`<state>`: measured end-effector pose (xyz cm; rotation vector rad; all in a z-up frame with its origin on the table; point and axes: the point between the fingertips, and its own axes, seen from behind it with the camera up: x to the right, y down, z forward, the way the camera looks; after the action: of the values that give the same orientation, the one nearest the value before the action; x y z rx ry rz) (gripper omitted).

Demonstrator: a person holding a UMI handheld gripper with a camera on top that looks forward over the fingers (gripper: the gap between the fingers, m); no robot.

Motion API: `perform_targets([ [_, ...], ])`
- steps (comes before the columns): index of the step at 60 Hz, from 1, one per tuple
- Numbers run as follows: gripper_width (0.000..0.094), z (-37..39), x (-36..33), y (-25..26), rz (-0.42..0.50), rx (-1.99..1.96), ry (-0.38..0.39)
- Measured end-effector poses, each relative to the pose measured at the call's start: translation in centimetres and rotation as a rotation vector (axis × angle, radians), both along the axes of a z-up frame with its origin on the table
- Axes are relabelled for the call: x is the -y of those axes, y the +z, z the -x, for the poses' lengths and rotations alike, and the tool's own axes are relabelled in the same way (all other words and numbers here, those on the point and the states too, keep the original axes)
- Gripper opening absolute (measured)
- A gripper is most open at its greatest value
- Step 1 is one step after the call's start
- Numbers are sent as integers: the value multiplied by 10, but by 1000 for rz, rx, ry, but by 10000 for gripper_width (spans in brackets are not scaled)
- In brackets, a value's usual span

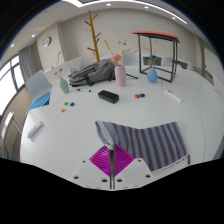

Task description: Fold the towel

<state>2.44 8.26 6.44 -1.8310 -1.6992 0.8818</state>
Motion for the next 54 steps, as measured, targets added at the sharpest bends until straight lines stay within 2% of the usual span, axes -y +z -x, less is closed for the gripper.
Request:
perform_targets([
  [9,26,17,-36,61,-49,-88,-6],
  [17,27,20,-100,75,-112,-93,-39],
  [27,27,16,-182,52,-225,-59,-103],
  [39,48,12,-228,-12,-283,15,-124],
  [41,148,10,-230,-21,-280,33,-123],
  [42,256,7,-230,-25,-277,36,-121],
  [43,400,5,-232,-26,-278,40,-125],
  [45,790,2,-234,-25,-288,45,-127],
  [46,855,1,-235,-23,-297,43,-130],
  [48,790,-4,-239,-14,-318,37,-138],
  [52,860,-18,-235,12,-320,21,-139],
  [54,851,-28,-228,29,-305,13,-134],
])
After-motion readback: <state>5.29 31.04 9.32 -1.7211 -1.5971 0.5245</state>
